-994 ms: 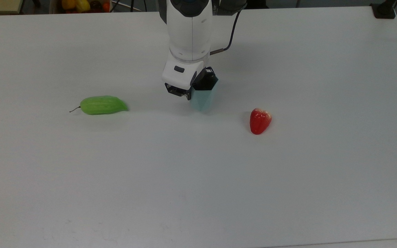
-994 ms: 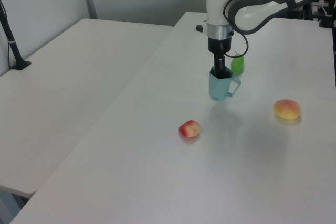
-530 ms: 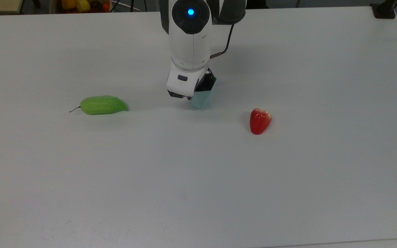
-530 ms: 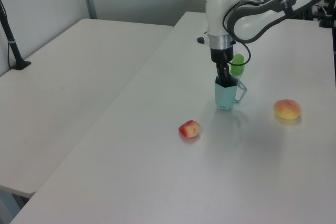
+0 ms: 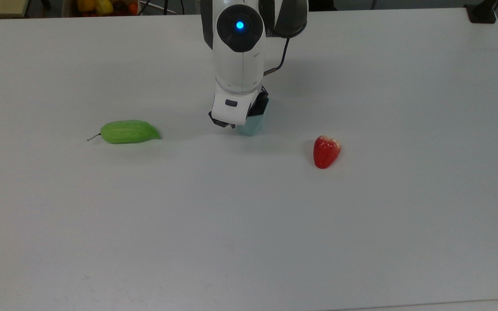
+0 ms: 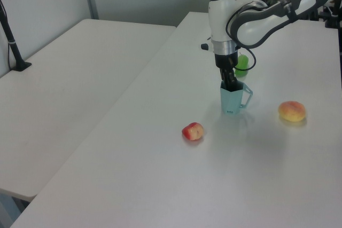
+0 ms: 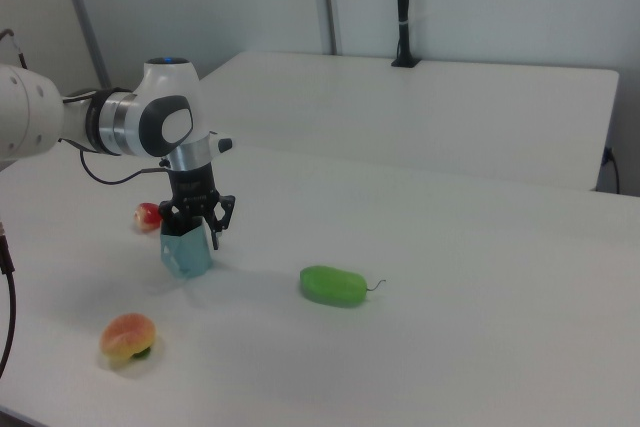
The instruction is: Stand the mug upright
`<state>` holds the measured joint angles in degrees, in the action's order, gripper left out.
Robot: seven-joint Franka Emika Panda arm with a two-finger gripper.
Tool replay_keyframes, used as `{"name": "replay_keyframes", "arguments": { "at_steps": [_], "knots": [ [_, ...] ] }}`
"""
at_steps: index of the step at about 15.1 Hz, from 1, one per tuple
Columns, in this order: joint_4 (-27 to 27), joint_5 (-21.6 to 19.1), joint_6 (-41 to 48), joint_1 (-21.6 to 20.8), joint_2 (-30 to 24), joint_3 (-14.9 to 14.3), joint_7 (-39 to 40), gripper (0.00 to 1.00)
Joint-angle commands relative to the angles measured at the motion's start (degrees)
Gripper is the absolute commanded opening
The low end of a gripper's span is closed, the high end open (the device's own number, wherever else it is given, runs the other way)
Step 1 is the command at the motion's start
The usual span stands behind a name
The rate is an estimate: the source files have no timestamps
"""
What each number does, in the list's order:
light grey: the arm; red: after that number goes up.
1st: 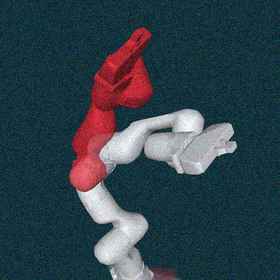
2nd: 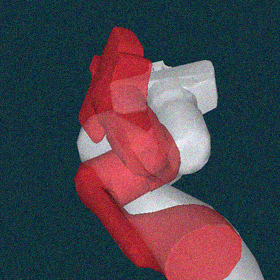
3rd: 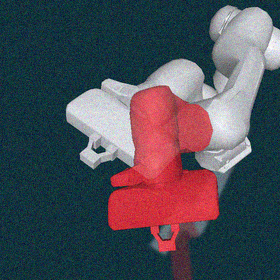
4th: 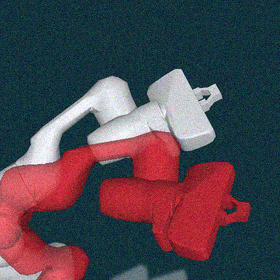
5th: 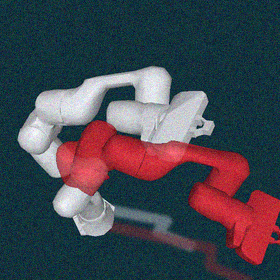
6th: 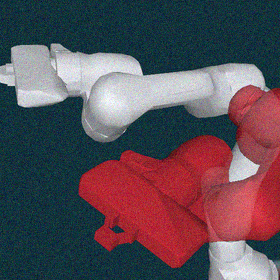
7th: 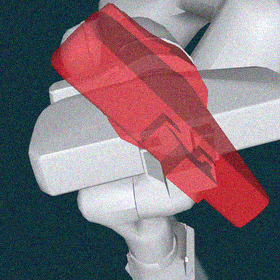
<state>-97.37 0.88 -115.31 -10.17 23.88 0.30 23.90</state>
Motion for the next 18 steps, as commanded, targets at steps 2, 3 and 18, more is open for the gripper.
{"name": "replay_keyframes", "arguments": {
  "at_steps": [2,3,18],
  "knots": [
    [-0.2,-0.4,0.3,-0.5,-2.1,-0.1,0.5,0.93],
    [0.2,-0.3,0.6,-0.5,-3.0,-0.1,0.3,1.0],
    [5.1,-3.2,22.5,1.3,-24.0,3.0,-28.2,1.0]
  ]
}}
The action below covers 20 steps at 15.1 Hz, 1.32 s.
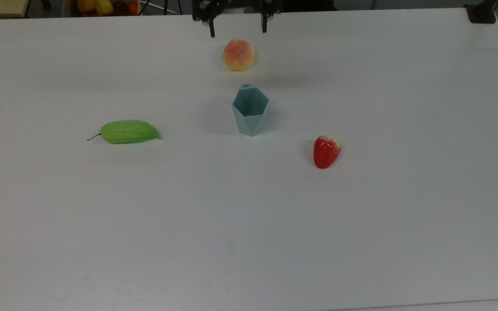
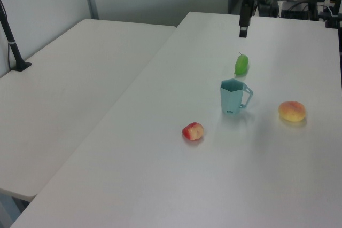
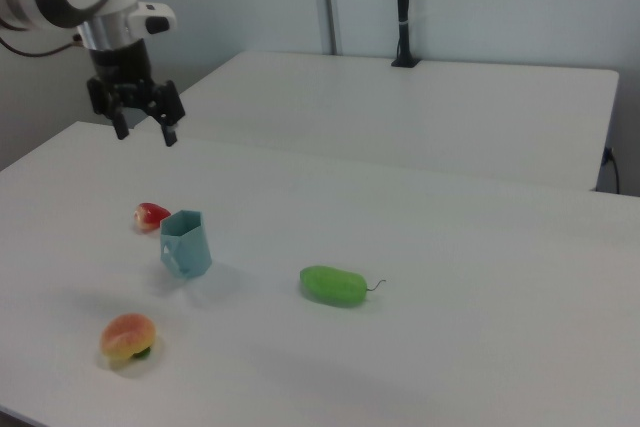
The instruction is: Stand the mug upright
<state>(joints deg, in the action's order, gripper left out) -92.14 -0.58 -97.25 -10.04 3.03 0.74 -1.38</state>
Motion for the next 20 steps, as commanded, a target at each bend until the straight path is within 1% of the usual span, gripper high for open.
{"name": "replay_keyframes", "arguments": {
  "at_steps": [1,2,4,5,6,7,9,16,20],
  "knots": [
    [-0.1,-2.1,5.5,1.8,-4.1,3.3,-2.9,1.0],
    [-0.1,-2.4,6.4,2.1,-5.1,3.4,-2.8,1.0],
    [-0.7,-2.1,7.0,1.7,-7.0,2.6,-2.9,1.0],
    [-1.4,-2.1,6.6,1.5,-7.4,1.5,-2.8,1.0],
    [-2.0,-2.3,6.1,1.3,-7.4,-0.3,-2.7,1.0],
    [-2.2,-2.5,5.2,0.3,-7.2,-1.6,-2.3,1.0],
    [-3.1,-2.5,1.9,-0.6,-7.0,-3.7,-1.3,1.0],
    [-4.2,-2.7,-5.4,-0.2,-5.4,-4.3,-0.1,1.0],
    [-4.2,-2.6,-5.5,-0.2,-5.0,-4.3,-0.2,1.0]
  ]
}}
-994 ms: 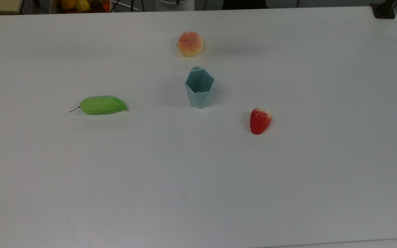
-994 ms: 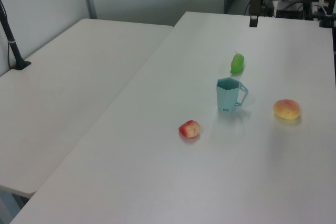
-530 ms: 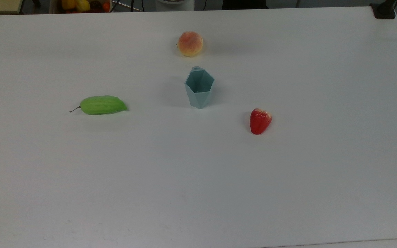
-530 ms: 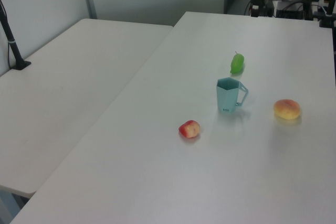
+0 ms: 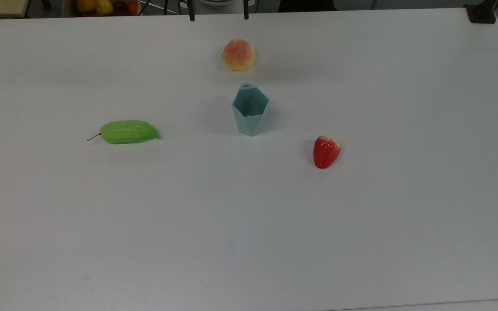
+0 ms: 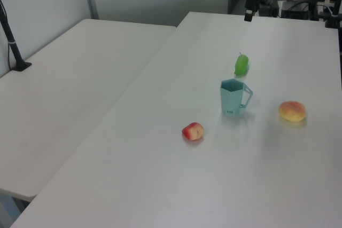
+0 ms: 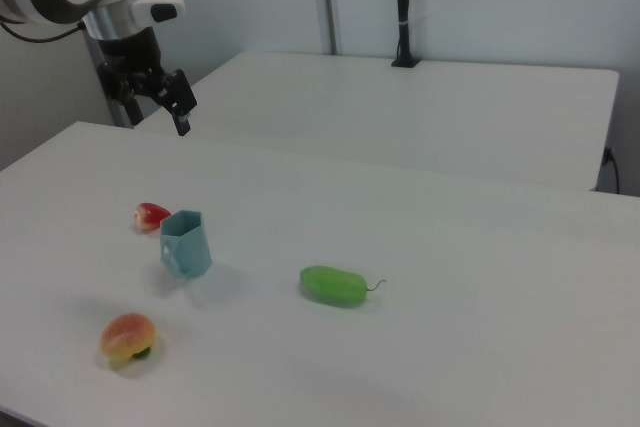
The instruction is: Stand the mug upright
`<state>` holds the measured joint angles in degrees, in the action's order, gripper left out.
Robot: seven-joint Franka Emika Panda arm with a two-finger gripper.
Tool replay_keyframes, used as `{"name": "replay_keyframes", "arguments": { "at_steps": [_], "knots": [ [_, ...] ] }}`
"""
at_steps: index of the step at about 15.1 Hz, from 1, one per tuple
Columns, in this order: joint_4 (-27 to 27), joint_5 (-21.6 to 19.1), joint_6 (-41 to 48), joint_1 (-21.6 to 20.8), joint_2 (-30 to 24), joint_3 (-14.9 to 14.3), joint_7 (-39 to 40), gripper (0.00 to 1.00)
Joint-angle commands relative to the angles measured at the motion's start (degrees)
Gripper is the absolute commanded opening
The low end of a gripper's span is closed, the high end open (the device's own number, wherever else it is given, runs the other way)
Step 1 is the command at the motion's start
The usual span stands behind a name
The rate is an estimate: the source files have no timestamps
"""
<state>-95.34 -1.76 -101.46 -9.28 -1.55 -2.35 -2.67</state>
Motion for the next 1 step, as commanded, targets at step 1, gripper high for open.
{"name": "replay_keyframes", "arguments": {
  "at_steps": [1],
  "knots": [
    [-1.0,-1.4,-1.2,-1.1,-0.4,-1.3,1.1,1.0]
  ]
}}
